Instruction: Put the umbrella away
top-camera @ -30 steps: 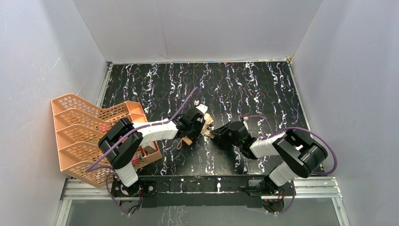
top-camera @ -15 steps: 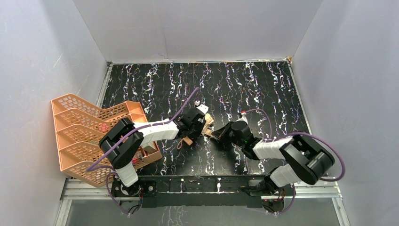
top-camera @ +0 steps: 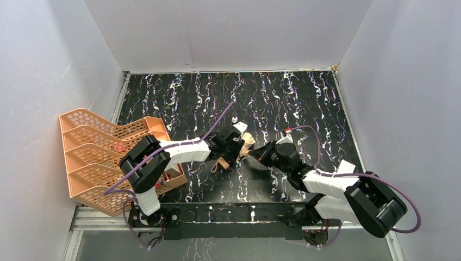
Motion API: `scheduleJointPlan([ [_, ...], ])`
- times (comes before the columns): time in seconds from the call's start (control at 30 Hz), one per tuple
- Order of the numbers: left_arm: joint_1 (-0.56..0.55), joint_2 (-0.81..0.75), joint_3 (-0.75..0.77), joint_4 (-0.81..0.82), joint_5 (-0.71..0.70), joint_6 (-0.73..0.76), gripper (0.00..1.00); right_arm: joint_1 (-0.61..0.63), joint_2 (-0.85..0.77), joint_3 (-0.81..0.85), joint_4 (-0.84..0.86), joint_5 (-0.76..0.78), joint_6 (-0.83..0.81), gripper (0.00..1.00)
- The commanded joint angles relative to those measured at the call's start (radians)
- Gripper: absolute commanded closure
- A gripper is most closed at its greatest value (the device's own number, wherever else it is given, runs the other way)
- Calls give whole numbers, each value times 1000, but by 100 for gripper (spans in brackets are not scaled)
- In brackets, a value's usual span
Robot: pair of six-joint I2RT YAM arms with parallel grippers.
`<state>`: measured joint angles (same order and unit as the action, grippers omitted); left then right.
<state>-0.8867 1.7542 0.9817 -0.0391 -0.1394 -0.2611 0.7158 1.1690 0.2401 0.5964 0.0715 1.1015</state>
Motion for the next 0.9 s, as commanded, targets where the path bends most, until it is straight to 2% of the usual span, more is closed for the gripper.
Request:
scheduleJointPlan([
  [0.0,-12,90,-72,-148,-40,27,100,-7,-42,16,225,-21,76,100],
  [0.33,-92,94,-113,-90,-39,40,100,-30,45,78,332,-27,171,100],
  [0.63,-181,90,-126,-67,-28,54,100,-42,114,142,285,21,202,100],
  [0.87,-215,75,-151,-42,-14,51,100,-62,177,207,168,16,184,100],
])
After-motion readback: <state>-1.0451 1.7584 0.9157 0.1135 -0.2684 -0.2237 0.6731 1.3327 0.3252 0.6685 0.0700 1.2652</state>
